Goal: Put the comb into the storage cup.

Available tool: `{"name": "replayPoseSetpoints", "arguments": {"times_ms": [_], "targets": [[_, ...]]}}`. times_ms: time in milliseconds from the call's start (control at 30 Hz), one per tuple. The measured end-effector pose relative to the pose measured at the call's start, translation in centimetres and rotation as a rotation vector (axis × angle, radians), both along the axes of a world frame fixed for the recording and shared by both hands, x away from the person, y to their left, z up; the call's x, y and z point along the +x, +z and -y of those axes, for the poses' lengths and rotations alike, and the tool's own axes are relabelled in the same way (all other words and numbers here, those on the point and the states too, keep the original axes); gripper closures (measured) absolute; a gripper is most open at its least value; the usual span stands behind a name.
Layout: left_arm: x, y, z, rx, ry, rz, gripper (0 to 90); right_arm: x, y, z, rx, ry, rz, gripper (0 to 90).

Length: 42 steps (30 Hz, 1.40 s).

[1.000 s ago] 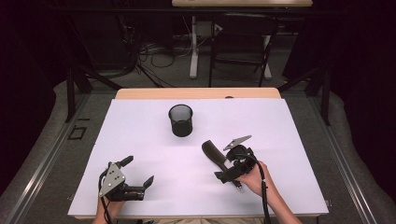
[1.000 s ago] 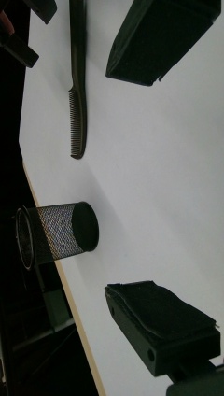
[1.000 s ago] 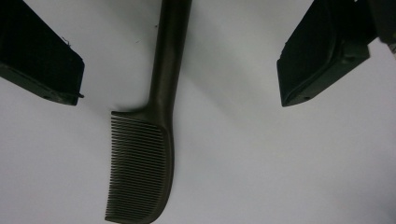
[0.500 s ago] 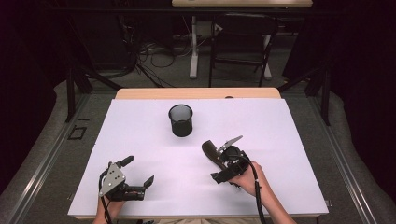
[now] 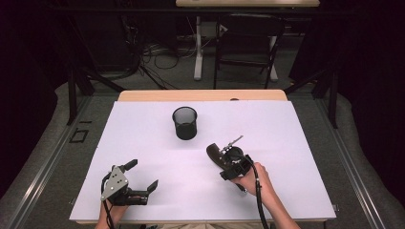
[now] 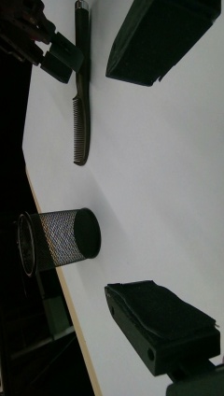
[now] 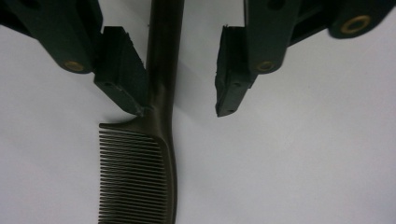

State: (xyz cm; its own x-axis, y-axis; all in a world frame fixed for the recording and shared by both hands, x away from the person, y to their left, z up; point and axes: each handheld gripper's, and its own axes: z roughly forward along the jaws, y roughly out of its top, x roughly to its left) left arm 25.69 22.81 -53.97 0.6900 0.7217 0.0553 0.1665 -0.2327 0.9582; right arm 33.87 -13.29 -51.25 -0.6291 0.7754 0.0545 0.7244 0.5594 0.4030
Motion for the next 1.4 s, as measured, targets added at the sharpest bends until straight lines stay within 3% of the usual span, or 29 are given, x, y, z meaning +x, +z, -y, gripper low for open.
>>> {"name": "replayPoseSetpoints", "arguments": {"times_ms": [133, 200, 367, 467, 600, 667, 733, 800, 900, 933, 1000, 1067, 1133, 1233, 1300, 1333, 1367, 1400], "targets": [[0.0, 0.0, 0.0, -0.013, -0.022, -0.005, 0.3, 0.5, -0.1, -0.2, -0.026, -0.002, -0.020, 63.4], [0.0, 0.1, 0.0, -0.017, -0.026, -0.003, 0.3, 0.7, -0.1, -0.2, -0.031, -0.028, -0.026, 64.1], [0.0, 0.1, 0.0, -0.025, -0.042, -0.003, 0.3, 0.9, -0.6, -0.4, -0.056, -0.046, -0.023, 65.9], [0.0, 0.2, -0.1, -0.035, -0.050, -0.007, 0.3, 1.0, -0.9, -0.7, -0.098, -0.049, -0.025, 66.7], [0.0, 0.2, -0.1, -0.039, -0.049, -0.011, 0.5, 1.1, -1.0, -0.9, -0.104, -0.064, -0.023, 67.4], [0.0, 0.2, -0.2, -0.041, -0.052, -0.012, 0.5, 1.2, -1.1, -0.9, -0.145, -0.073, -0.038, 68.4], [0.0, 0.2, -0.3, -0.042, -0.051, -0.014, 0.5, 1.2, -1.4, -0.8, -0.117, -0.084, -0.014, 69.0], [0.0, 0.2, -0.3, -0.047, -0.045, -0.015, 0.6, 1.3, -1.7, -0.5, -0.117, -0.090, -0.047, 70.6], [0.0, 0.2, -0.3, -0.046, -0.044, -0.014, 0.7, 1.4, -1.7, -0.2, -0.104, -0.092, -0.056, 71.4], [0.0, 0.2, -0.3, -0.047, -0.043, -0.014, 0.7, 1.4, -2.1, -0.1, -0.054, -0.101, -0.024, 71.7], [0.0, 0.2, -0.3, -0.047, -0.046, -0.014, 0.7, 1.4, -2.2, 0.0, -0.040, -0.101, -0.013, 72.0], [0.0, 0.2, -0.3, -0.045, -0.043, -0.014, 0.8, 1.4, -1.7, 0.2, -0.065, -0.100, -0.051, 72.2], [0.0, 0.2, -0.3, -0.046, -0.047, -0.014, 0.8, 1.4, -1.8, 0.3, -0.042, -0.095, -0.051, 72.3], [0.0, 0.2, -0.3, -0.046, -0.048, -0.012, 0.8, 1.4, -1.5, 0.5, -0.046, -0.079, -0.063, 72.4], [0.0, 0.2, -0.3, -0.043, -0.046, -0.014, 0.8, 1.1, -1.5, 0.4, -0.015, -0.082, -0.051, 72.4], [0.0, 0.2, -0.3, -0.044, -0.046, -0.014, 0.8, 1.3, -0.5, 0.6, -0.120, -0.033, -0.127, 72.4], [0.0, 0.2, -0.3, -0.046, -0.044, -0.016, 0.8, 1.4, -0.3, 0.7, -0.143, -0.018, -0.140, 72.5], [0.0, 0.2, -0.3, -0.046, -0.045, -0.016, 0.8, 1.1, -1.4, 0.6, -0.013, -0.050, -0.040, 72.5]]}}
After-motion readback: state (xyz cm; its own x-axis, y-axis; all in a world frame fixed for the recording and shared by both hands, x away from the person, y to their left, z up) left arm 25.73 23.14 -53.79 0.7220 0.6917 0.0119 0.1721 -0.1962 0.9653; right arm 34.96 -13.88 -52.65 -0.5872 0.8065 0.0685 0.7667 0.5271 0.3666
